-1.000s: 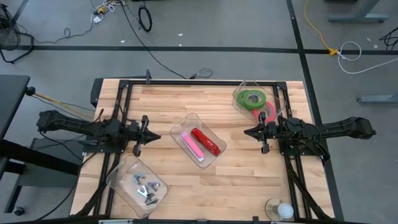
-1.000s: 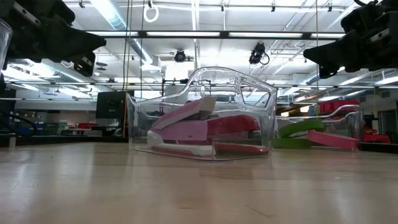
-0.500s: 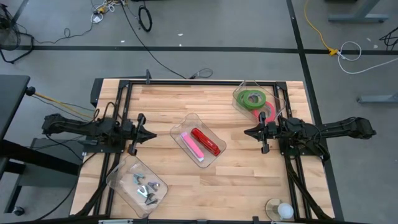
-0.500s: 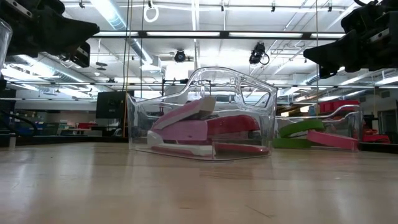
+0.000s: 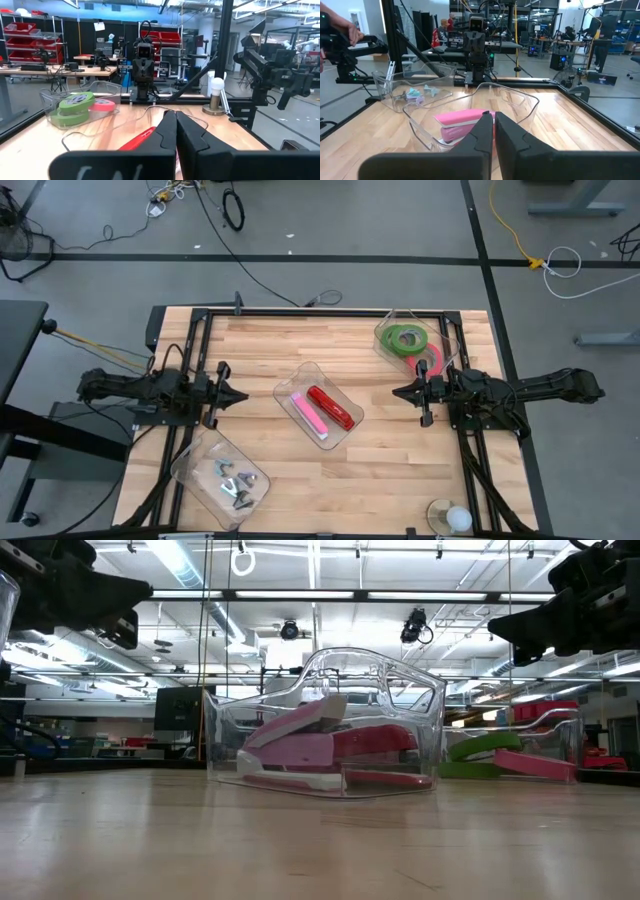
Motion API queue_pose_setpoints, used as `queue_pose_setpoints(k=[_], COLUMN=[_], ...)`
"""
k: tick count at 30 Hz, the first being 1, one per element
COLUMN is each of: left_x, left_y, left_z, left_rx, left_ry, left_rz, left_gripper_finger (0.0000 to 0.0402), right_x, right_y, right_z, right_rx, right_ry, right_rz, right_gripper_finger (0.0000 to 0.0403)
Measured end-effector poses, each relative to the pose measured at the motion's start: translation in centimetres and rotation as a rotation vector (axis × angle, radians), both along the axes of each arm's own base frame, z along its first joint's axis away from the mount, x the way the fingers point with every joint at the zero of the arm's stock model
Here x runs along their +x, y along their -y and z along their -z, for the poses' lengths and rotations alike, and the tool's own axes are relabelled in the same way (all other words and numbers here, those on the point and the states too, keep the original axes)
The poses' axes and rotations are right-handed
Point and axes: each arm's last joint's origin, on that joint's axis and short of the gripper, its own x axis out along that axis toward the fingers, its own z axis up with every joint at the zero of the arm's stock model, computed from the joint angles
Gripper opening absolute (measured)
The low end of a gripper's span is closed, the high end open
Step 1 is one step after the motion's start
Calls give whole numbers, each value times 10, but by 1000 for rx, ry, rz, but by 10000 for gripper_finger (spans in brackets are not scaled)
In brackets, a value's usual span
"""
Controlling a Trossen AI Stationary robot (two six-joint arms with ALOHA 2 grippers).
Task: Pick and place Stapler, Stapler remover, tape
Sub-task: Return to Home Position
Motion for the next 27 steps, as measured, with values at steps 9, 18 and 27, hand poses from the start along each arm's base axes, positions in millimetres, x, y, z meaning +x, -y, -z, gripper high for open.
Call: queue_pose_setpoints(k=[9,18,27], left_x=[0,1,1], left_y=[0,0,0], left_z=[4,10,11], left_rx=[2,1,4], left_ry=[-44,-101,-113], left_rz=[0,-1,11], left_gripper_finger=[0,0,0], right_x=[0,0,0], right_y=[0,0,0], right_z=[0,0,0], right_rx=[0,0,0], right_ry=[0,0,0], right_rz=[0,0,0], right_gripper_finger=[22,22,22])
